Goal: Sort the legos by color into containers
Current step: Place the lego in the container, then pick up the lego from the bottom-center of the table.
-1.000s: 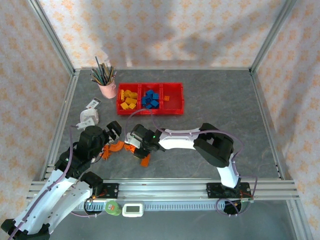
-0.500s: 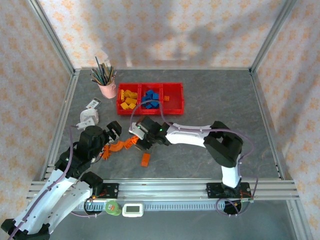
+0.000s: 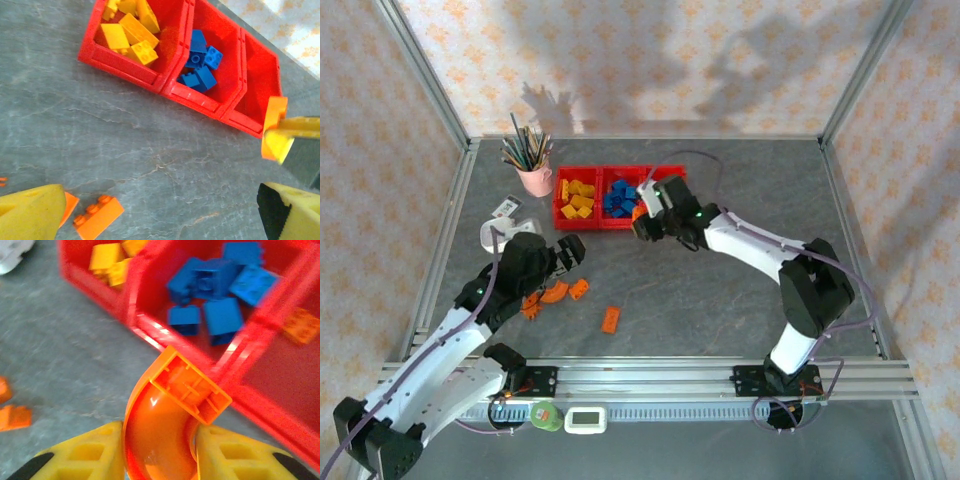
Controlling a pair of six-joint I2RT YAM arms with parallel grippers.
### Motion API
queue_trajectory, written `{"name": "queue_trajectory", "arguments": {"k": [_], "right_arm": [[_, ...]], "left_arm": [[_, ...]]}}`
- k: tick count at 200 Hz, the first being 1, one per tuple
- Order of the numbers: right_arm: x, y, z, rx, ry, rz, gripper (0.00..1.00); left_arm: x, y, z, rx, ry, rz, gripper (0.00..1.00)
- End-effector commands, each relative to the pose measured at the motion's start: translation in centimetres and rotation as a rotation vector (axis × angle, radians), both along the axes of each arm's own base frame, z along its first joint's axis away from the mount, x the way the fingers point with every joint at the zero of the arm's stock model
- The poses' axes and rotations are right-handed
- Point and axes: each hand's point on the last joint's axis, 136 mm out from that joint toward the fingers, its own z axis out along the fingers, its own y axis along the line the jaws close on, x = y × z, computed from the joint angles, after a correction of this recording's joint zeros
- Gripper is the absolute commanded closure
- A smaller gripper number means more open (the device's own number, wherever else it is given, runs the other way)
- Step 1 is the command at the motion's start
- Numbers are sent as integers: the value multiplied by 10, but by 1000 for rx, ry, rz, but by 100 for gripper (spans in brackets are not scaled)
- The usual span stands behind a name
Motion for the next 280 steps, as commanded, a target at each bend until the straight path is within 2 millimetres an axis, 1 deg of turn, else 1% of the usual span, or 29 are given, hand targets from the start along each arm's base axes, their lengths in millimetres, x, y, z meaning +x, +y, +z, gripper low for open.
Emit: {"name": "queue_trajectory", "arguments": {"k": [1,12,28,38,51,55,75,95,113,120,137,147,157,168,185,221,224,225,250,280], "right_arm": [[15,-2,17,45,-7,-50,64],[28,-8,18,47,-12,-90,64],[53,-21,25,59,-33,-173,64],[68,-30,24,63,-35,-218,64],[86,-42,22,58,-40,-275,64],[91,-45,19,54,-37,-286,63],[113,-52,10,48,-29,-322,61],[129,-51,4,40,-44,-331,54],[141,-51,7,31,-61,-352,46],[143,-50,9,30,-64,-348,43],[142,-47,16,45,-65,-333,39],[137,-47,20,48,-62,-335,38],[128,-45,23,49,-57,-333,38],[115,-43,27,57,-64,-340,36],[90,-37,26,66,-48,-338,33],[30,-30,10,46,14,-374,30],[25,-28,12,52,16,-375,29],[22,-26,12,52,16,-370,29],[-22,-11,-2,44,53,-379,26],[-75,10,-28,26,110,-356,22]], "left_arm": [[17,-20,29,-45,-86,-76,1],[22,-24,28,-43,-84,-88,1],[27,-29,29,-46,-83,-105,1],[30,-32,28,-48,-82,-112,1],[32,-34,28,-51,-84,-118,1],[33,-35,28,-52,-84,-119,1],[36,-36,28,-52,-89,-120,1],[39,-37,31,-52,-98,-116,1],[41,-36,32,-46,-102,-111,1],[42,-35,33,-42,-102,-109,1],[41,-35,34,-38,-104,-108,1],[40,-33,34,-37,-105,-105,1],[37,-32,34,-34,-103,-103,1],[35,-29,35,-30,-108,-94,1],[29,-22,32,-23,-103,-73,1],[10,-4,22,-17,-81,-16,1],[8,-2,20,-16,-79,-10,1],[7,-2,20,-16,-78,-8,1],[-6,13,14,-5,-61,42,1],[-19,23,9,-22,-48,86,1]]}}
